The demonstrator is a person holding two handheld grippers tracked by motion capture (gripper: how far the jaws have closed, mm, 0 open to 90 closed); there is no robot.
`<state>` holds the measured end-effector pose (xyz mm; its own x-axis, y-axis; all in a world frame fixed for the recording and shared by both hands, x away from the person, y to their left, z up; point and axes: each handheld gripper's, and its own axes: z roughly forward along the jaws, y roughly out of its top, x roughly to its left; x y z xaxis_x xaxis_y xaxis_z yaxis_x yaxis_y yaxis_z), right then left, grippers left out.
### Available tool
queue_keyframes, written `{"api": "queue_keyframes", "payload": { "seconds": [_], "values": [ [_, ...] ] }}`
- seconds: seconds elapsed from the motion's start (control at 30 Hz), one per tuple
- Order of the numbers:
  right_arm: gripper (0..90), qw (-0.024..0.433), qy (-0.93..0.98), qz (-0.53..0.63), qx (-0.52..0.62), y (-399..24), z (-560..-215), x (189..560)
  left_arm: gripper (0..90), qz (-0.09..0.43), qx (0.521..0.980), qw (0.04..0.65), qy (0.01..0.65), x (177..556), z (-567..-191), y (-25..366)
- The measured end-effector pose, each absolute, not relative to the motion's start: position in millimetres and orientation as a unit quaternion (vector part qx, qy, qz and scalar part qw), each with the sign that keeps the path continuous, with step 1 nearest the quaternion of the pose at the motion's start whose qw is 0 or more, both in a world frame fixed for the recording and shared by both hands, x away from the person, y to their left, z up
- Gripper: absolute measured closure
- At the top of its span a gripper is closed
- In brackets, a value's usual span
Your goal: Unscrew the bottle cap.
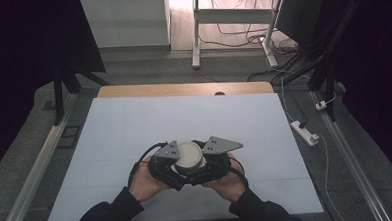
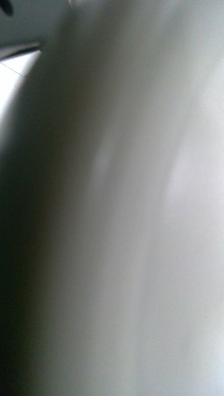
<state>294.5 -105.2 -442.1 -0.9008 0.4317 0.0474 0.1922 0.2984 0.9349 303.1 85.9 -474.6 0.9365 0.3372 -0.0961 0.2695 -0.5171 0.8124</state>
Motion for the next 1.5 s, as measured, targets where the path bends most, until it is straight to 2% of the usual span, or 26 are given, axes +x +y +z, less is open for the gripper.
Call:
{"api": "queue_keyframes", "payload": {
  "seconds": [0.37, 0.7, 0.97, 1.1, 1.2, 1.3, 1.5],
  "values": [
    [8.1, 0.082, 0.802, 0.571, 0.155, -110, -441, 295, 7.4, 0.011, 0.874, 0.469, 0.126, 304, -473, 89],
    [7.5, -0.009, 0.799, 0.594, 0.088, -119, -445, 306, 7.3, -0.026, 0.883, 0.465, 0.064, 305, -473, 91],
    [7.3, -0.060, 0.792, 0.607, 0.017, -123, -451, 314, 7.3, -0.037, 0.887, 0.459, 0.029, 302, -475, 87],
    [6.8, -0.049, 0.793, 0.607, 0.023, -124, -451, 314, 7.2, -0.025, 0.886, 0.460, 0.043, 303, -475, 88],
    [0.4, -0.035, 0.790, 0.610, 0.050, -123, -447, 312, 7.2, -0.016, 0.884, 0.464, 0.064, 305, -476, 91],
    [0.0, -0.011, 0.782, 0.617, 0.085, -126, -438, 311, 7.2, -0.006, 0.880, 0.467, 0.085, 307, -476, 94],
    [0.0, 0.075, 0.790, 0.593, 0.134, -135, -426, 306, 7.2, 0.021, 0.871, 0.471, 0.136, 308, -474, 97]
  ]
}}
